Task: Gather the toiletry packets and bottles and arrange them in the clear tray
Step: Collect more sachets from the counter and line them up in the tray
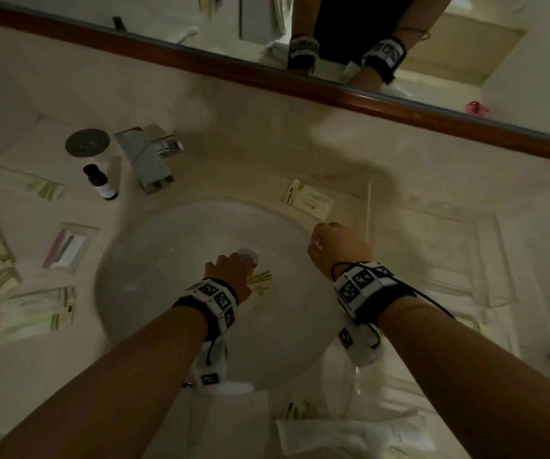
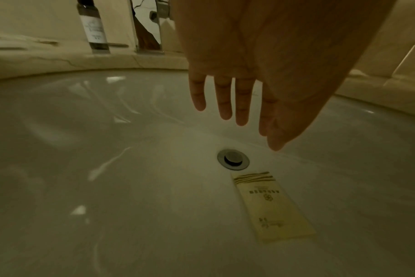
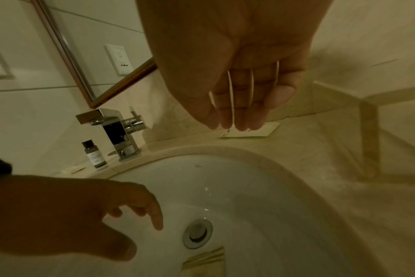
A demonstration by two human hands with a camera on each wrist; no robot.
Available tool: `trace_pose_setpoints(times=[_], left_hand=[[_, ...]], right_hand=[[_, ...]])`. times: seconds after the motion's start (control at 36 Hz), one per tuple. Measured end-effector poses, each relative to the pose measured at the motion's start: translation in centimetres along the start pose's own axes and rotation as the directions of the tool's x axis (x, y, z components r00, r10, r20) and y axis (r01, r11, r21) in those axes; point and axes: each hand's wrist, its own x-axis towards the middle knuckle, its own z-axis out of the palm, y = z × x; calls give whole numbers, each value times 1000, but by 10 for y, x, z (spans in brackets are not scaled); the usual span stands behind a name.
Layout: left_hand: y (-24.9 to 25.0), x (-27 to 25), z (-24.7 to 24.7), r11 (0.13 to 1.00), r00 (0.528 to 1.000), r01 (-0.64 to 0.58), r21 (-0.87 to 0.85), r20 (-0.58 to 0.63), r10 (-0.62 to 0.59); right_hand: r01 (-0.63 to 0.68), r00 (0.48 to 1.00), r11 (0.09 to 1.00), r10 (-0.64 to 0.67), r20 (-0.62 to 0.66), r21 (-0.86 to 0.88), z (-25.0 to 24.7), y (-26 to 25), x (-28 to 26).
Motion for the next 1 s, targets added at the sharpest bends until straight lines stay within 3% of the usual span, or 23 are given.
trace_pose_setpoints(times=[0.17, 0.39, 0.53, 0.67, 1.0], left_hand=[[1, 24, 11, 1000, 998, -12, -26, 57, 14], [0, 52, 31, 969, 975, -199, 148, 127, 181], [9, 71, 39, 905, 948, -307, 294, 182, 262], [5, 92, 56, 808, 890, -446, 385, 289, 354], [6, 96, 55, 769, 862, -506, 391, 207, 462]], right_hand=[[-31, 999, 999, 31, -6, 44, 7, -2, 27], [-71, 997, 997, 70, -40, -9, 21, -2, 68], [-73, 995, 997, 69, -78, -41, 32, 0, 82], [-86, 995, 995, 83, -53, -54, 36, 0, 97], [-32, 998, 995, 26, -57, -93, 41, 3, 92]])
